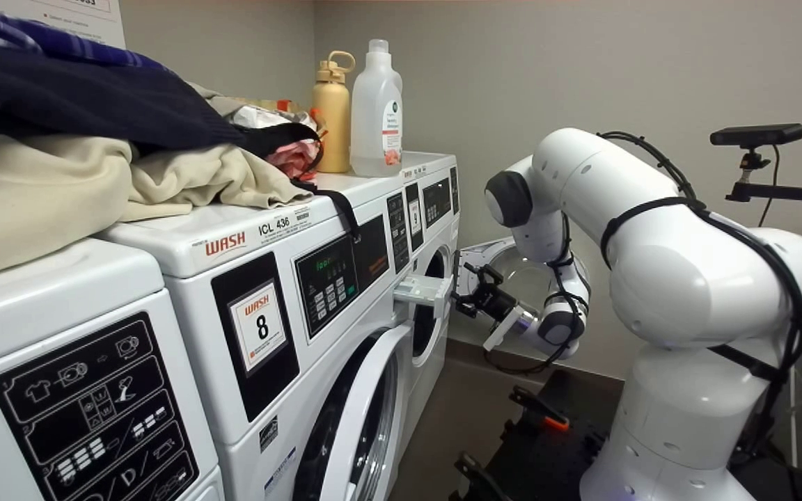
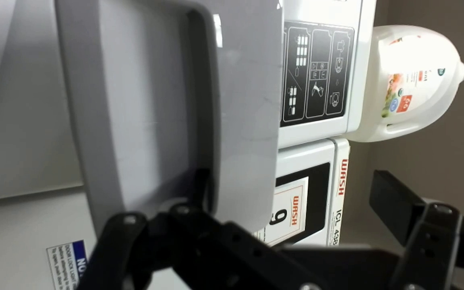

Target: Open the detergent compartment of the washing machine in the middle

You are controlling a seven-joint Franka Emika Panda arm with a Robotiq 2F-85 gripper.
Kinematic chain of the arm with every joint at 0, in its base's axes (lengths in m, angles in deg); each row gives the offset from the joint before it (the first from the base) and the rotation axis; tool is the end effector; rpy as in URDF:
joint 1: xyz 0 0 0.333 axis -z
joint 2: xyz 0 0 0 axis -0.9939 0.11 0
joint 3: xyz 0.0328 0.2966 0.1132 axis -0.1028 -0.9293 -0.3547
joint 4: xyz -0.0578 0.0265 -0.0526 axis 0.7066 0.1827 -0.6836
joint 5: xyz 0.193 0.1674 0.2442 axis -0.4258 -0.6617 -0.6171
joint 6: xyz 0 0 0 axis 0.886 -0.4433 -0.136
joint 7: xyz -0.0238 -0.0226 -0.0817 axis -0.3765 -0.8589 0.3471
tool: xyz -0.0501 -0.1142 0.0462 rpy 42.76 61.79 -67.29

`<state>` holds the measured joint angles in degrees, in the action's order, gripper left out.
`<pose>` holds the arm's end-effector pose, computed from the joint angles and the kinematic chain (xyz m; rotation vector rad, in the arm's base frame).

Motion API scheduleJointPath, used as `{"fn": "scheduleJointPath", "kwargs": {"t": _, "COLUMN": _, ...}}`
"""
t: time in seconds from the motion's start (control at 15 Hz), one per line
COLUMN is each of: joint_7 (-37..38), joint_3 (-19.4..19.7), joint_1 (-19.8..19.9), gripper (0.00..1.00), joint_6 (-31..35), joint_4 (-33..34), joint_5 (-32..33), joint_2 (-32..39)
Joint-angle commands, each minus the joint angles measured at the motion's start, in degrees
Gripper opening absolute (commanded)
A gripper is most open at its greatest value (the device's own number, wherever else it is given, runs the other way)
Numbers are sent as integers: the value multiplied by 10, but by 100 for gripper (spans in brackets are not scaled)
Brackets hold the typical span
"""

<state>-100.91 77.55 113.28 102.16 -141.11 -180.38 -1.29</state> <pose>0.3819 -0.3539 0.0685 -1.0291 0.6466 -1.1200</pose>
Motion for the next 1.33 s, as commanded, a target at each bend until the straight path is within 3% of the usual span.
{"fn": "scheduleJointPath", "kwargs": {"t": 0.0, "joint_7": -27, "joint_3": 23, "joint_1": 45, "gripper": 100, "joint_6": -24, "joint_4": -21, "joint_5": 8, "joint_2": -52}}
{"fn": "scheduleJointPath", "kwargs": {"t": 0.6, "joint_7": -165, "joint_3": 88, "joint_1": 23, "gripper": 100, "joint_6": -19, "joint_4": -6, "joint_5": 121, "joint_2": -69}}
{"fn": "scheduleJointPath", "kwargs": {"t": 1.27, "joint_7": -349, "joint_3": 139, "joint_1": -17, "gripper": 100, "joint_6": 72, "joint_4": 28, "joint_5": 288, "joint_2": -118}}
